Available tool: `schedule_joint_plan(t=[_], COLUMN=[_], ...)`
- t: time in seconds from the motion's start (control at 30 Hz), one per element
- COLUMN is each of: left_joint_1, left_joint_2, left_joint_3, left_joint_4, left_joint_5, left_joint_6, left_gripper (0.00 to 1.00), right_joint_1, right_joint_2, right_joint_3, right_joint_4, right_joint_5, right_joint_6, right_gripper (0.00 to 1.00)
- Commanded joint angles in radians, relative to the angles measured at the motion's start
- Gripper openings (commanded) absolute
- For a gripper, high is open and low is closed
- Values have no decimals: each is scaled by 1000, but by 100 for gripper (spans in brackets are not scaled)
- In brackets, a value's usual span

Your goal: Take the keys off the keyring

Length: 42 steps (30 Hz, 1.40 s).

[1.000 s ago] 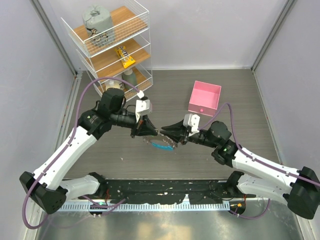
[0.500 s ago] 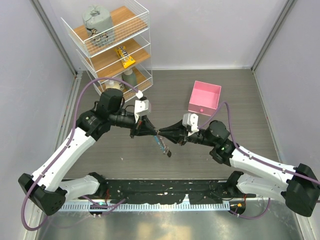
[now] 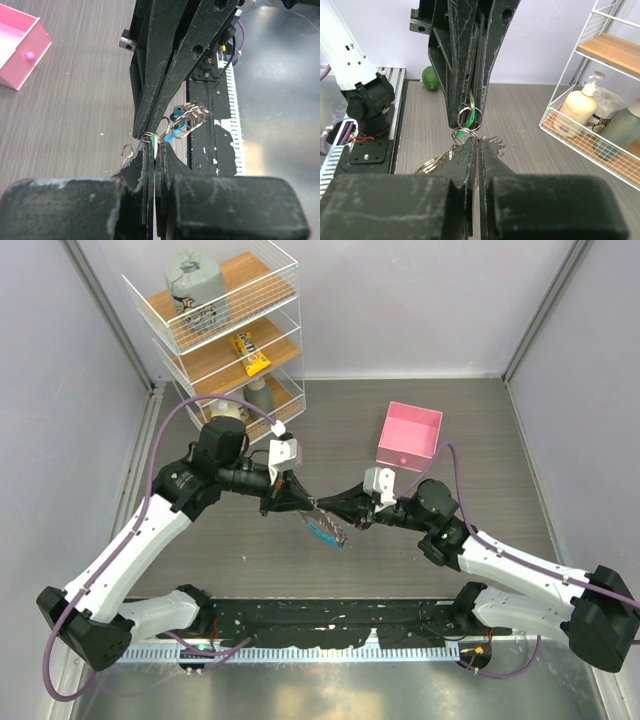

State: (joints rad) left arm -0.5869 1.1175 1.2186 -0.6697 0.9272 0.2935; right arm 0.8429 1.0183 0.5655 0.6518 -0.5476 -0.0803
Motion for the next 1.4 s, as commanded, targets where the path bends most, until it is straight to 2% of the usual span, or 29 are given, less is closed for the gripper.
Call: schedule_joint_plan(t=[0.0,0.1,0.37,0.57,0.63,0.73,0.87,1.0,1.37], left_joint_1=[-1,-1,-1,1,-1,-1,1,-1,1], left_joint_2=[21,50,116,157,153,114,64,36,-7], left_joint_3=[55,73,114,140,139,107,65,48,22], left_joint_4=[49,33,-21,-68,-73,-38,12,19,51], left_joint_5=[33,53,84,59,61,61,61,62,56], left_joint_6=[-16,-37,-50,-48,-37,-16,7,27,35], left_gripper=[0,0,0,0,0,0,0,0,0], right_joint_1=[13,36,208,303,303,288,141,41,-50], right_joint_2=[-49,-75,-93,-78,-69,-66,-70,-54,28], right_joint_3=[34,53,109,112,120,142,131,105,80], right_joint_4=[-75,-168,-386,-409,-384,-380,-333,-242,-51], right_joint_5=[-28,1,162,285,334,400,234,104,-116], right_joint_6=[-105,-215,-616,-713,-629,-538,-351,-178,56], right_gripper=[5,5,5,6,6,15,23,24,23])
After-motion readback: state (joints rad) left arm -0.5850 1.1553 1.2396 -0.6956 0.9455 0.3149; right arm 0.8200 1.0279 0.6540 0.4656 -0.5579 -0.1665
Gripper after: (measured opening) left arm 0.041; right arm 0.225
